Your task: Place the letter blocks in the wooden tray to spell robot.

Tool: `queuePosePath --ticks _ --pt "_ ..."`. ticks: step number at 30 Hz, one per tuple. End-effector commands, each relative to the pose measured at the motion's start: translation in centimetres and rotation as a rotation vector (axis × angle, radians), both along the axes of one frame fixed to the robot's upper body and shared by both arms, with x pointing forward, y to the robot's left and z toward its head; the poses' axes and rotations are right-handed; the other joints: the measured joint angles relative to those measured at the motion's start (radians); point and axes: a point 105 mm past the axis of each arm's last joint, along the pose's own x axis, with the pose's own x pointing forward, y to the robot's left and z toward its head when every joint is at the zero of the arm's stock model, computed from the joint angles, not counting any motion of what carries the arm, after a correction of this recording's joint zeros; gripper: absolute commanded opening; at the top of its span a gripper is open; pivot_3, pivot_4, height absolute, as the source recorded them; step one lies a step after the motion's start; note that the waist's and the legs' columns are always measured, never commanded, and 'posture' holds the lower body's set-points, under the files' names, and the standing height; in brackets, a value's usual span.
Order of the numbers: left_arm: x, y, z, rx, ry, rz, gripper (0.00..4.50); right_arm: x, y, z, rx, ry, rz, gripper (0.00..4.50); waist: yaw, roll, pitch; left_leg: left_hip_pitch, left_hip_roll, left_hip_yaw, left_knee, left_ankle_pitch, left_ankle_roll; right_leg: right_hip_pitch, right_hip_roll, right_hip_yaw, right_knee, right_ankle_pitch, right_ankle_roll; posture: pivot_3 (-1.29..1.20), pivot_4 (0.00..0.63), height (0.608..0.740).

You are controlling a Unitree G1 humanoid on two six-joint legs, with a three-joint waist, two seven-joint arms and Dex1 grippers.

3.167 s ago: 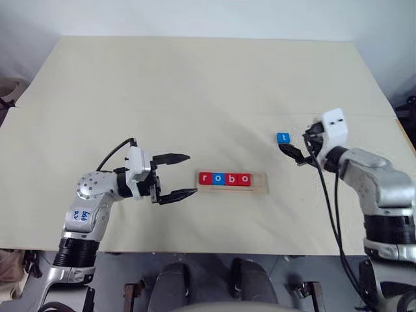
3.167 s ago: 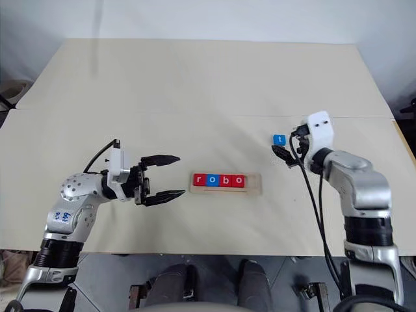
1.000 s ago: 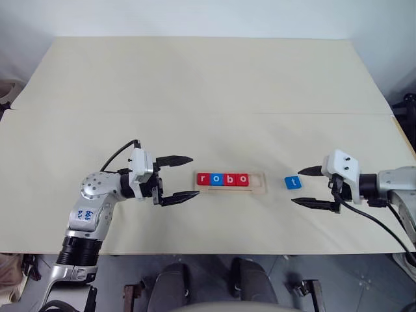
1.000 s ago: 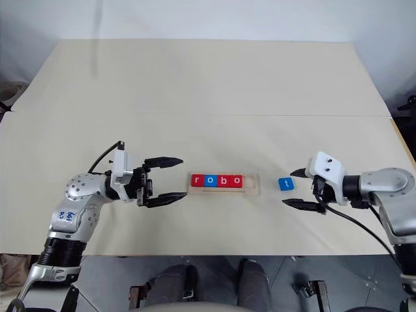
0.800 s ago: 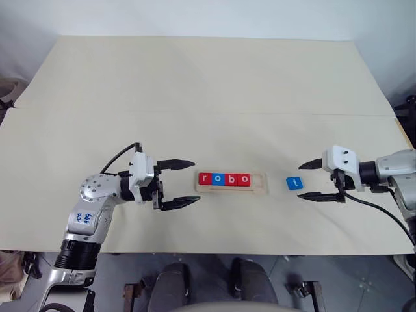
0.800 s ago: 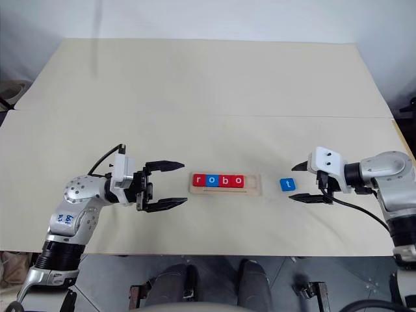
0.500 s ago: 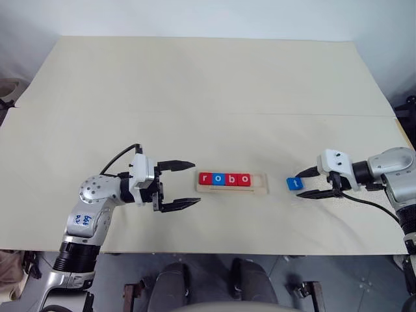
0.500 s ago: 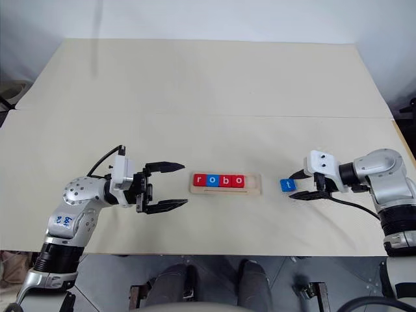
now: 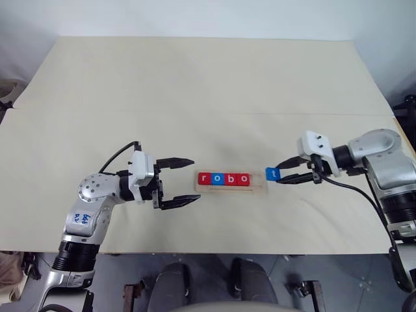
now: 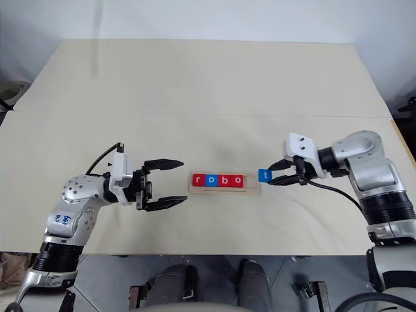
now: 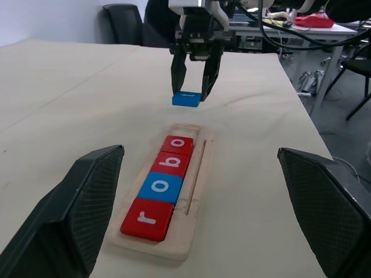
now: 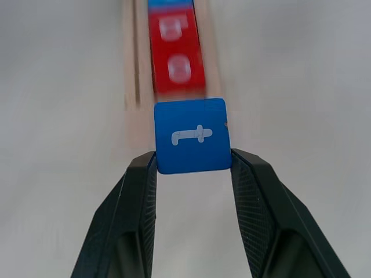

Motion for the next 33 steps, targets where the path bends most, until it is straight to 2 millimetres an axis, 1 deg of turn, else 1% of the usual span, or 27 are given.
queuePosePath --ticks 1,8,10,13,17,21,24,29,30,31,33 --pt "-0.5 -0.2 1.1 -0.018 -0.043 -0.008 4.5 0.0 0.8 0.3 -0.021 -0.017 0.026 1.46 0.001 0.0 0.0 -0.001 0.0 0.0 0.001 0.0 0.0 0.0 0.0 0.0 0.0 0.0 0.0 0.0 0.15 0.74" --pt "-0.5 0.1 1.4 -0.017 -0.061 0.018 4.5 0.3 1.1 -0.8 -0.06 -0.011 0.03 1.46 -0.004 0.0 0.0 0.0 0.0 0.0 0.001 -0.001 0.0 0.0 0.0 0.0 0.0 0.0 0.0 0.0 0.15 0.74" --pt "-0.4 0.2 1.5 -0.017 -0.066 0.027 4.5 0.3 1.2 -0.7 -0.055 -0.01 0.027 2.18 -0.004 0.0 0.0 0.0 0.0 0.0 0.001 -0.001 0.0 0.0 0.0 0.0 0.0 0.0 0.0 0.0 0.15 0.74" --pt "-0.4 0.3 1.5 -0.018 -0.068 0.035 4.5 0.4 1.5 -0.7 -0.039 -0.005 0.03 3.05 -0.004 0.0 0.0 0.0 0.0 0.0 0.001 -0.001 0.0 0.0 0.0 0.0 0.0 0.0 0.0 0.0 0.15 0.74" --pt "-0.5 0.2 1.5 -0.021 -0.068 0.041 4.5 0.4 1.8 -0.4 -0.016 -0.01 0.03 4.43 -0.003 0.0 0.0 0.0 0.0 0.0 0.001 -0.001 0.0 0.0 0.0 0.0 0.0 0.0 0.0 0.0 0.15 0.74" --pt "-0.8 0.5 1.2 -0.019 -0.065 0.049 4.5 0.2 1.2 0.4 -0.013 -0.02 0.02 4.47 -0.004 0.0 0.0 0.0 0.0 0.0 0.001 -0.001 0.0 0.0 0.0 0.0 0.0 0.0 0.0 0.0 0.15 0.74" --pt "-0.8 0.8 1.1 -0.016 -0.063 0.054 4.5 0.4 0.6 0.9 -0.014 -0.03 -0.004 3.84 -0.004 0.0 0.0 0.0 0.0 0.0 0.001 -0.001 0.0 0.0 0.0 0.0 0.0 0.0 0.0 0.0 0.15 0.74" --pt "-0.6 0.7 1.1 -0.016 -0.062 0.055 4.5 0.5 0.2 0.5 -0.023 -0.019 -0.023 2.11 -0.004 0.0 0.0 0.0 0.0 0.0 0.001 -0.001 0.0 0.0 0.0 0.0 0.0 0.0 0.0 0.0 0.15 0.74" --pt "-0.6 0.7 1.1 -0.017 -0.062 0.054 4.5 0.6 0.2 0.4 -0.023 -0.022 -0.026 1.82 -0.004 0.0 0.0 0.0 0.0 0.0 0.001 -0.001 0.0 0.0 0.0 0.0 0.0 0.0 0.0 0.0 0.15 0.74" --pt "-0.6 0.7 1.1 -0.017 -0.062 0.053 4.5 0.6 0.2 0.2 -0.028 -0.018 -0.025 1.56 -0.004 0.0 0.0 0.0 0.0 0.0 0.001 -0.001 0.0 0.0 0.0 0.0 0.0 0.0 0.0 0.0 0.15 0.74" --pt "-0.5 0.6 1.2 -0.017 -0.062 0.051 4.5 0.6 0.4 -0.4 -0.027 -0.008 -0.025 0.81 -0.004 0.0 0.0 0.0 0.0 0.0 0.001 -0.001 0.0 0.0 0.0 0.0 0.0 0.0 0.0 0.0 0.15 0.74"
